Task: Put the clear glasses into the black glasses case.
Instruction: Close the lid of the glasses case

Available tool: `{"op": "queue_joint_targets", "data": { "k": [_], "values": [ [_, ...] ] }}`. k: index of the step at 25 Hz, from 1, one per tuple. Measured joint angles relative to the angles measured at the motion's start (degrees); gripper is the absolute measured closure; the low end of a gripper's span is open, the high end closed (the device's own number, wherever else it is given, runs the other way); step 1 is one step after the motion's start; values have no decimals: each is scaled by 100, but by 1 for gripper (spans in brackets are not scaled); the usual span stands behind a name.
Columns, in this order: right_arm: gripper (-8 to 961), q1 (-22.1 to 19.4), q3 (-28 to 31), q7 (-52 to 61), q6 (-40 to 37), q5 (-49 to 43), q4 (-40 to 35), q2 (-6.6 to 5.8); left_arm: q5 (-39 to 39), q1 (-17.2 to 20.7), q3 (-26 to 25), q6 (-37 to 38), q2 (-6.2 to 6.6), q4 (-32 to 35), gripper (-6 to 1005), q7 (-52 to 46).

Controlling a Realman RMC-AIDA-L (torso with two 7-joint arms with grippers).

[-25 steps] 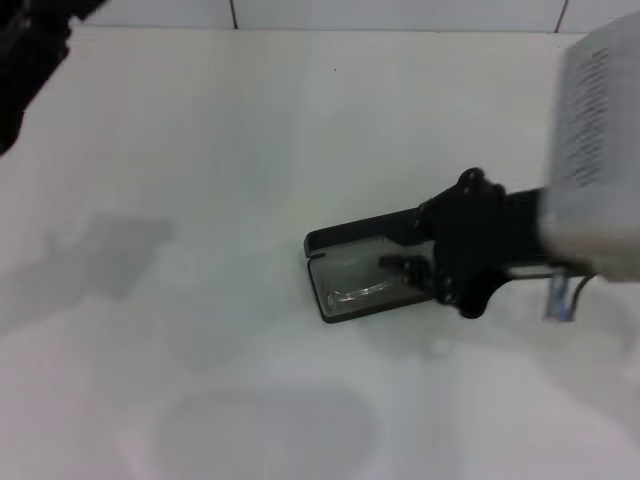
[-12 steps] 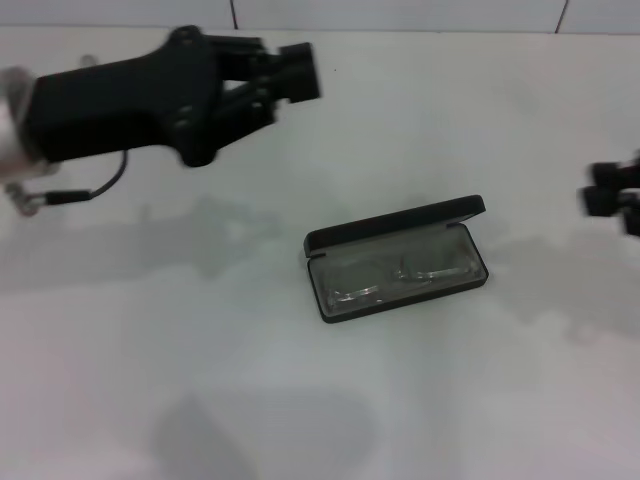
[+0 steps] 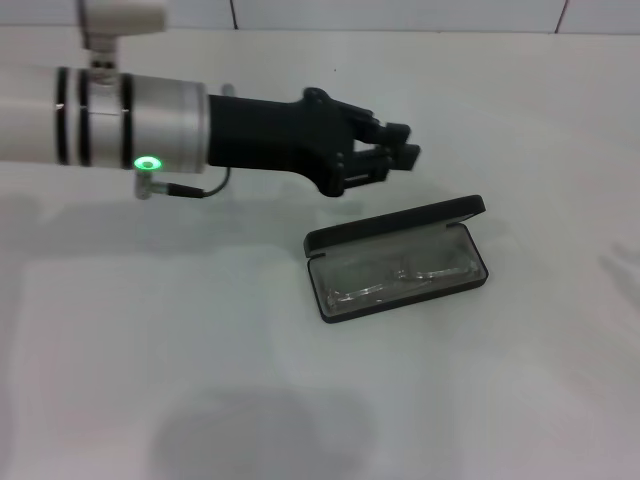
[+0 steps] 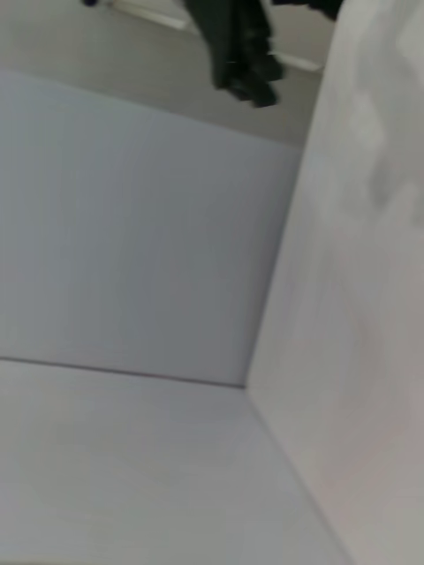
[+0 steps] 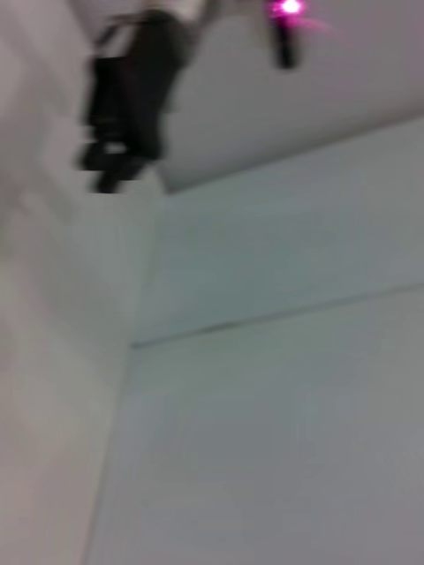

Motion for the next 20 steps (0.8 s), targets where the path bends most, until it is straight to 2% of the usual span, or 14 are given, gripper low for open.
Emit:
{"op": "queue_joint_targets", "data": {
  "k": [5, 12, 20],
  "values": [
    [753, 59, 448, -405, -163, 98, 684, -2, 62, -358, 254, -417, -6, -601, 773, -40],
    [741, 171, 475, -656, -173, 85, 1116, -10, 38, -425, 692, -1012, -25, -790, 772, -65],
    [727, 287, 423, -725, -165, 50, 1325, -11, 41, -536, 769, -1378, -29, -1190, 772, -12]
  ]
}}
